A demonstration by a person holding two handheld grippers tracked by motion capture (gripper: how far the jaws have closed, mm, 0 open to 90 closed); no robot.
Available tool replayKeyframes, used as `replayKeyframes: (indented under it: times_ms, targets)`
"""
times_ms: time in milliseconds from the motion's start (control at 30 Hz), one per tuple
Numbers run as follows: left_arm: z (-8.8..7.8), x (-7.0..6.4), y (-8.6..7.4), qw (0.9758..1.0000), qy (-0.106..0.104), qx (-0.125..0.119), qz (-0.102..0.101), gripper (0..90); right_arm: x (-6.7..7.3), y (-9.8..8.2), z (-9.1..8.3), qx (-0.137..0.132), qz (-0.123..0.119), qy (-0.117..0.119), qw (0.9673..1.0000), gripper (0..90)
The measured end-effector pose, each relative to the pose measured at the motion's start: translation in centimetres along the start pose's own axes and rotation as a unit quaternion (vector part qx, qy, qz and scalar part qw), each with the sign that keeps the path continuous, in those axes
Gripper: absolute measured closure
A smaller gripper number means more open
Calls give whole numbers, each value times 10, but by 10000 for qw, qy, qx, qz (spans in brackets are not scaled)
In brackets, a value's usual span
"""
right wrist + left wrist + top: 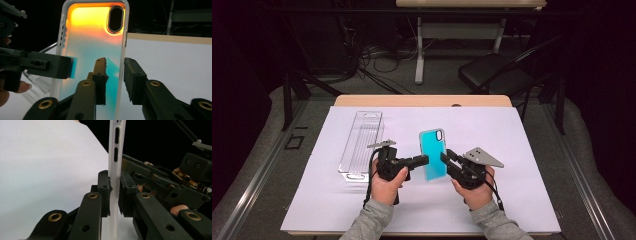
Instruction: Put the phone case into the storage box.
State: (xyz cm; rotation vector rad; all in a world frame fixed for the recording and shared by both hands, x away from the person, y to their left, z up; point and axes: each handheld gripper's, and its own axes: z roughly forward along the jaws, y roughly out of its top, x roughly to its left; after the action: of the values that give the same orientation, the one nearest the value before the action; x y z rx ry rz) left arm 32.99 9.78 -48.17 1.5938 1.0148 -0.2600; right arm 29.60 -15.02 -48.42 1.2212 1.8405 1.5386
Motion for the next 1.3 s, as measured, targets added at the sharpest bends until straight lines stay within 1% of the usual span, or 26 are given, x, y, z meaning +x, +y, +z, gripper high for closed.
replayKeyframes:
  times_ms: [100, 133, 200, 233, 267, 333, 367, 500, 567, 600, 633, 700, 733, 800, 833, 867, 900, 967, 1067, 1100, 1167, 1233, 1267, 1300]
  targets:
    - [-3, 1, 1, 10000, 15, -39, 21, 814, 0, 1, -1, -67, -22, 58, 10000, 645]
    - [-5, 2, 1, 10000, 22, -49, 56, 814, 0, 3, -1, -20, -6, 81, 10000, 624]
    - [-6, 2, 1, 10000, 35, -53, 76, 814, -1, 3, -1, -37, 4, 85, 10000, 614]
    - [-7, 2, 1, 9999, 38, -62, 92, 814, -2, 5, -2, -3, 86, 138, 9999, 586]
    - [-8, 3, 1, 9999, 47, -60, 120, 814, -2, 5, -2, -3, 86, 138, 9999, 586]
    - [-11, 3, 2, 9999, 62, -92, 114, 814, -4, 8, -2, 36, 149, 222, 9996, 568]
    - [-12, 4, 2, 9998, 53, -91, 140, 814, -5, 9, -3, 14, 194, 235, 9995, 553]
    - [-17, 6, 2, 9997, 48, -117, 213, 814, -7, 14, -3, 63, 253, 378, 9989, 501]
    - [-20, 7, 2, 9996, 4, -138, 250, 814, -8, 15, -3, 79, 258, 443, 9987, 471]
    - [-22, 8, 2, 9995, -1, -143, 291, 814, -9, 17, -1, 154, 272, 522, 9981, 457]
    - [-23, 8, 2, 9994, -10, -139, 307, 814, -9, 17, -1, 154, 272, 522, 9981, 457]
    - [-26, 9, 2, 9992, -11, -115, 371, 814, -9, 18, 0, 228, 236, 602, 9977, 441]
    - [-27, 9, 3, 9992, -23, -125, 367, 814, -8, 18, 0, 271, 215, 619, 9975, 437]
    - [-30, 10, 3, 9989, -19, -108, 456, 814, -7, 18, 2, 369, 138, 679, 9969, 429]
    - [-31, 10, 3, 9988, -22, -109, 469, 814, -7, 18, 2, 411, 109, 715, 9965, 420]
    - [-33, 10, 4, 9987, -28, -129, 485, 814, -6, 18, 3, 428, 101, 717, 9965, 421]
    - [-34, 10, 4, 9987, -33, -135, 495, 814, -6, 18, 4, 510, 54, 768, 9957, 421]
    - [-37, 10, 4, 9986, -48, -158, 495, 814, -5, 18, 4, 610, 54, 857, 9944, 413]
    - [-41, 11, 5, 9980, -76, -166, 602, 814, -4, 18, 3, 600, -40, 855, 9945, 404]
    - [-42, 11, 5, 9981, -83, -174, 591, 814, -3, 18, 3, 606, -33, 886, 9942, 402]
    - [-44, 11, 4, 9977, -88, -167, 649, 814, -3, 19, 2, 537, -59, 900, 9945, 384]
    - [-45, 11, 4, 9975, -80, -171, 680, 814, -2, 20, 1, 565, -133, 885, 9944, 371]
    - [-47, 11, 3, 9974, -90, -185, 687, 814, -2, 20, 1, 598, -145, 902, 9940, 375]
    - [-47, 11, 3, 9974, -100, -192, 685, 814, -3, 21, 0, 664, -150, 948, 9932, 407]
